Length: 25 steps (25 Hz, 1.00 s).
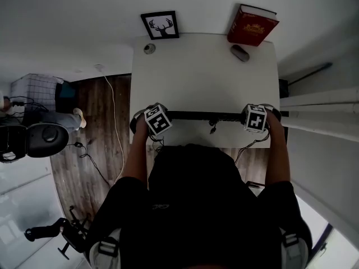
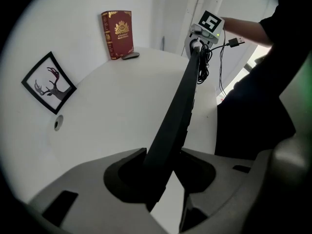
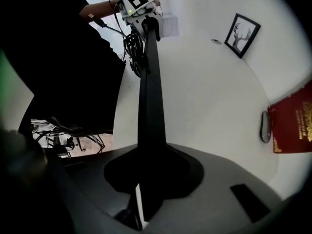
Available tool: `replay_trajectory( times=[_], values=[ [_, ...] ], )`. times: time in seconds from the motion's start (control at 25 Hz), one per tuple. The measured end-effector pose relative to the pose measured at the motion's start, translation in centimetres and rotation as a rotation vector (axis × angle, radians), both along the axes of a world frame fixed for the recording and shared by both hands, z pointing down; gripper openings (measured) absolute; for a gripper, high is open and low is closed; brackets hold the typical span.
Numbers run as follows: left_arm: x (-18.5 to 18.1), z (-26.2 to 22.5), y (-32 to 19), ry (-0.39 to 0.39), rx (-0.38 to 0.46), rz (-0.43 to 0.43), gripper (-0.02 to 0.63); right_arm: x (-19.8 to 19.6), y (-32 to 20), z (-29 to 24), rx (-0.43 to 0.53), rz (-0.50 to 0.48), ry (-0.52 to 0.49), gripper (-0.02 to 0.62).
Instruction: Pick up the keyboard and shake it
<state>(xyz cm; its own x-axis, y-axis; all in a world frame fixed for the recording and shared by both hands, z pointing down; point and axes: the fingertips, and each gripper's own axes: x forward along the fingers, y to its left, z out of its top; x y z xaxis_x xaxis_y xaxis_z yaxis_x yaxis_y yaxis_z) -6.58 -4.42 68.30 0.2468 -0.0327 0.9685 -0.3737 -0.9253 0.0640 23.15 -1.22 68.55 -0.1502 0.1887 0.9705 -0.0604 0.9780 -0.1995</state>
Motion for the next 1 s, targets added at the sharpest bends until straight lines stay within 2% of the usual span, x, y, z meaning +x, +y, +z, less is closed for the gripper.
replay_trajectory(
  times=[0.16, 0.28, 0.4, 0.56, 0.72, 0.8, 0.88, 1.0],
  values=[
    [-0.2, 0.3, -1.0, 0.001, -0.009, 0.006, 0.167, -0.2, -1.2, 0.5, -0.018, 0.020, -0.026, 0.084],
    [-0.1, 0.4, -1.9, -0.002, 0.015, 0.025, 0.201, -0.1, -1.9, 1.0, -0.053, 0.038, -0.041, 0.087],
    [0.1, 0.4, -3.0, 0.006, 0.069, 0.076, 0.249, 0.0, -2.7, 1.3, -0.080, 0.051, -0.045, 0.103],
    [0.1, 0.6, -3.4, 0.053, 0.069, 0.130, 0.258, 0.0, -3.2, 1.6, -0.100, 0.036, -0.074, 0.123],
    [0.4, 1.3, -4.9, 0.101, 0.070, 0.235, 0.278, 0.4, -4.4, 2.3, -0.154, 0.038, -0.108, 0.140],
    [0.2, 2.6, -5.0, 0.116, 0.031, 0.276, 0.290, 0.3, -4.3, 2.8, -0.231, 0.059, -0.115, 0.143],
    [0.2, 3.6, -5.3, 0.129, -0.033, 0.281, 0.296, 0.4, -4.3, 3.2, -0.308, 0.097, -0.101, 0.155],
    [0.5, 4.5, -4.8, 0.139, -0.196, 0.266, 0.301, 0.5, -5.1, 4.0, -0.354, 0.130, -0.054, 0.200]
  ],
)
